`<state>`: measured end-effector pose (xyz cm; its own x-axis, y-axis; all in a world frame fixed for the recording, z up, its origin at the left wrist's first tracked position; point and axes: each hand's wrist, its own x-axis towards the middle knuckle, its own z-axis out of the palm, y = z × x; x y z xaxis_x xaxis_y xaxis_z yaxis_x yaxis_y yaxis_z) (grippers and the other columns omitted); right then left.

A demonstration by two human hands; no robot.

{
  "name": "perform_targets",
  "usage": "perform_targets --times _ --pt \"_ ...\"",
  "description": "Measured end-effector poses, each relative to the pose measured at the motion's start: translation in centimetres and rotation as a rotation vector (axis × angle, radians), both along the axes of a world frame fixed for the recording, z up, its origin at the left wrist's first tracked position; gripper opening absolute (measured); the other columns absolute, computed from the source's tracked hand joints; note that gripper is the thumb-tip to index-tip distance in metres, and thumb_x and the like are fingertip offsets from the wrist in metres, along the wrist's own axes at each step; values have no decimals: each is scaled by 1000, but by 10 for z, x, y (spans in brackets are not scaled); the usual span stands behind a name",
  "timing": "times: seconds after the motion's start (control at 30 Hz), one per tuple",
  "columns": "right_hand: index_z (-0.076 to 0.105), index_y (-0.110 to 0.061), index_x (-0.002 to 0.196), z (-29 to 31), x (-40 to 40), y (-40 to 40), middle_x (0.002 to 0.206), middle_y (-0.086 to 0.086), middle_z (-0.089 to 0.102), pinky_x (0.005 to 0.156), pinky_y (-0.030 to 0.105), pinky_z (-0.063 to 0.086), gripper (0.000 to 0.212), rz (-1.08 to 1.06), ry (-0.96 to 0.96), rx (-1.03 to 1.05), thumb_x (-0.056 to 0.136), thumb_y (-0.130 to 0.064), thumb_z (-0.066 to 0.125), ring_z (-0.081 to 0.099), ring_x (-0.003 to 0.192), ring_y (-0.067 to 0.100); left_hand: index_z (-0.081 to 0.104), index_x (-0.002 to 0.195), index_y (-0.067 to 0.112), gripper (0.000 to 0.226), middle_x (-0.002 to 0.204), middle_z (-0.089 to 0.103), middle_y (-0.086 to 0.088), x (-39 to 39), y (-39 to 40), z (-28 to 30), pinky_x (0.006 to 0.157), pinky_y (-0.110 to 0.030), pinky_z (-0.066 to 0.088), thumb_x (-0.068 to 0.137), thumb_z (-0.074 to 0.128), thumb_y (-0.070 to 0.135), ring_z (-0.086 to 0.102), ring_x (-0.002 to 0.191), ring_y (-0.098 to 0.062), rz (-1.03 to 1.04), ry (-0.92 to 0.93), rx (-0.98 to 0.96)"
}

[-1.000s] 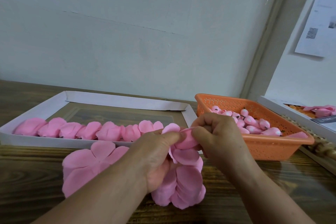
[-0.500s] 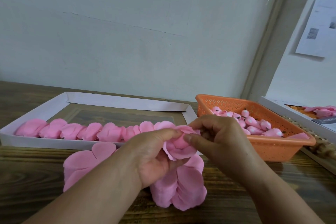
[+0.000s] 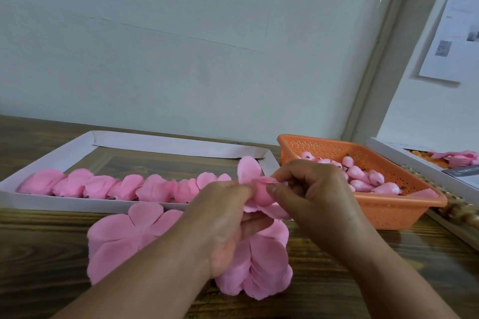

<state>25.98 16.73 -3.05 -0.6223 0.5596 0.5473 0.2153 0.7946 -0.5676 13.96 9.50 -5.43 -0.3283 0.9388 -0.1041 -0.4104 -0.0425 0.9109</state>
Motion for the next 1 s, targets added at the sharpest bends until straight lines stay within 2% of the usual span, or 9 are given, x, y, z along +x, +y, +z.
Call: perform_targets --times 0.17,0.3,0.5,0.57,0.63,0.73,0.8,0.9,1.0 --pt "67 -11 79 5 3 -4 62 -26 53 58 9 37 9 51 -155 149 82 -3 64 50 61 -4 69 87 2 22 83 74 -18 -1 -1 3 76 -38 60 93 48 5 73 79 -27 56 47 -30" --pt "65 -16 81 6 3 -7 64 -14 51 61 10 37 11 34 -201 198 83 -6 63 50 66 -4 71 69 2 29 71 71 -18 -1 -1 4 76 -41 60 90 52 6 72 72 -25 51 31 -54" --pt "65 -15 81 8 5 -7 62 -14 49 61 9 38 9 40 -212 170 84 -7 62 50 64 -6 63 101 4 18 86 73 -20 -7 1 3 69 -40 60 93 51 15 73 81 -29 57 -78 -78" --pt "65 -15 80 8 5 -8 61 -16 50 60 9 37 10 43 -203 164 84 -6 63 50 63 -6 61 103 1 17 92 72 -24 -7 0 3 75 -43 59 92 52 11 72 86 -31 49 -82 -68" --pt "64 -15 79 7 3 -7 59 -18 50 59 10 38 10 35 -188 155 84 -7 63 50 62 -5 66 94 -4 14 95 70 -27 -6 -1 4 84 -47 56 91 53 2 70 93 -35 35 -22 -58" --pt "64 -16 81 4 1 -7 63 -24 54 59 11 40 9 35 -167 125 84 -8 63 51 61 -4 72 79 -4 21 94 71 -26 -5 -4 4 87 -47 56 90 54 -2 69 95 -35 25 66 -48" --pt "63 -18 81 3 1 -6 67 -27 55 56 11 39 11 35 -161 112 84 -8 63 51 60 -3 72 85 -1 19 93 72 -22 -5 -4 4 86 -46 56 91 55 2 70 93 -32 29 133 -41" --pt "58 -26 89 3 2 -4 62 -16 52 53 15 38 22 36 -148 63 83 -6 64 46 55 2 72 96 4 18 94 73 -16 -4 -5 5 86 -44 56 93 54 6 70 92 -28 18 223 -50" --pt "49 -40 108 2 2 -1 65 -17 53 55 14 39 46 67 -172 -14 82 -6 64 47 54 1 74 91 6 19 78 70 -10 -4 -7 6 75 -34 57 94 55 9 67 78 -21 -9 276 -54"
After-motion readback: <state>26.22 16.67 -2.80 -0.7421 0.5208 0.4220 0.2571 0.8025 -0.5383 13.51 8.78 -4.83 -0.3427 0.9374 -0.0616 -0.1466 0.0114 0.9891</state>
